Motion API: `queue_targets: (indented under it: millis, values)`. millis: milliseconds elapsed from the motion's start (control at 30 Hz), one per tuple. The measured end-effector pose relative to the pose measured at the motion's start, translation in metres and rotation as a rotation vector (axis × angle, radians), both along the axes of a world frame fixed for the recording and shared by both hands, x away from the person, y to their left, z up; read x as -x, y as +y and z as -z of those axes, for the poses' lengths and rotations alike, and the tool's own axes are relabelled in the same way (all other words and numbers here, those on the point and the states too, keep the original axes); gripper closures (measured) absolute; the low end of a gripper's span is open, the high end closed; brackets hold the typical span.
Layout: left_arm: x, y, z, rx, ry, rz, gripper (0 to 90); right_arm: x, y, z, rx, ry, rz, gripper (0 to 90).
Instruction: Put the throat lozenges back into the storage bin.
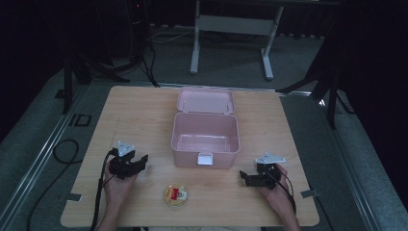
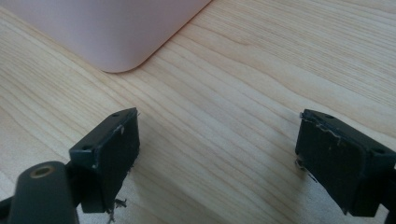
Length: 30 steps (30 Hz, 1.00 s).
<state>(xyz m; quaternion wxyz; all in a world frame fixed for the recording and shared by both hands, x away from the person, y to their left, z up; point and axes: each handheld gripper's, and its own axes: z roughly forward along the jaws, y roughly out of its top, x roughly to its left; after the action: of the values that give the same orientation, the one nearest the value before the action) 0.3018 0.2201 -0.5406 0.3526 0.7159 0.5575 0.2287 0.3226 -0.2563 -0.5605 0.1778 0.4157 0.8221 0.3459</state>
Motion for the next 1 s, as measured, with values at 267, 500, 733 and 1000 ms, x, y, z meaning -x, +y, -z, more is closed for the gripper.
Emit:
queue_targets:
  millis: [267,500,733,1000]
  values:
    - [0.0,0.006,0.003,0.039,0.018,0.033,48.9,0.0,0.0,0.0,0.0,0.0,0.0,13.4]
    - [0.004,0.004,-0.004,0.044,0.026,0.059,46.7,0.0,0.0,0.0,0.0,0.0,0.0,13.4]
    - [0.01,-0.003,-0.017,0.026,0.011,0.092,42.4,0.0,0.0,0.0,0.0,0.0,0.002,13.4]
    - [0.014,-0.006,-0.026,0.012,0.005,0.142,37.7,0.001,0.0,0.0,0.0,0.0,0.003,13.5]
